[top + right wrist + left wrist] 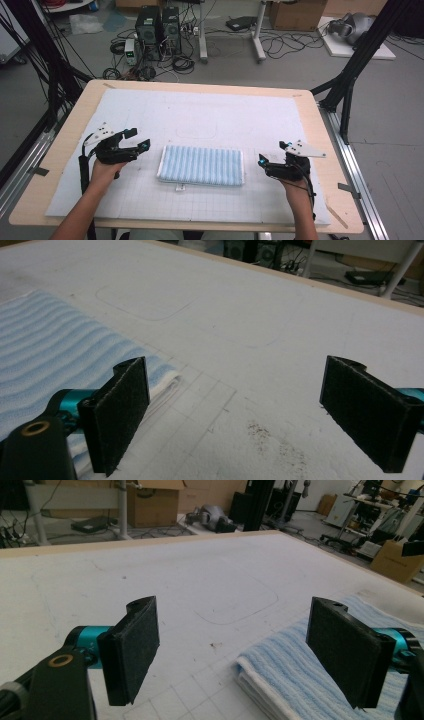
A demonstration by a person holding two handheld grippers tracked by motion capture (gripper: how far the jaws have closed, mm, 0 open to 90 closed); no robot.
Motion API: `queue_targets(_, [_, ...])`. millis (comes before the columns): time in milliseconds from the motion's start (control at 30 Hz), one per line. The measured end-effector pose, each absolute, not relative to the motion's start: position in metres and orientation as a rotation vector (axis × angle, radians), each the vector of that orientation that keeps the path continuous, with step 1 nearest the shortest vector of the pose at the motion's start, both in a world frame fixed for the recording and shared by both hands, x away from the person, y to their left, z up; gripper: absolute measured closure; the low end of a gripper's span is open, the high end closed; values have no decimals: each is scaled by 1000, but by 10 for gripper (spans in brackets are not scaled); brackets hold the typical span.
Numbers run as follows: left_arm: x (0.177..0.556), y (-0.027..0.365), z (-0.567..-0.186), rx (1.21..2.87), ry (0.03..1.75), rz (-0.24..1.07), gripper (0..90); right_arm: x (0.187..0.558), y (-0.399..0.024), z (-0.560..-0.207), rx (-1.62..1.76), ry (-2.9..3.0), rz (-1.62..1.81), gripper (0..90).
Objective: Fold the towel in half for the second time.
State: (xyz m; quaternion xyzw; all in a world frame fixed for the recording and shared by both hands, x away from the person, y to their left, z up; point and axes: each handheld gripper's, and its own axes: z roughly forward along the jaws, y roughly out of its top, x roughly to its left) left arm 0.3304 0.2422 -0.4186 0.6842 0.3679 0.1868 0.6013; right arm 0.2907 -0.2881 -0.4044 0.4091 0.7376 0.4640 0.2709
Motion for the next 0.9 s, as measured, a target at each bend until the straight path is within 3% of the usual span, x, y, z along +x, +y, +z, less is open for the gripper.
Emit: queue_targets(900, [329,244,-425,1601,878,440,241,292,-294,-406,1140,1969,1249,117])
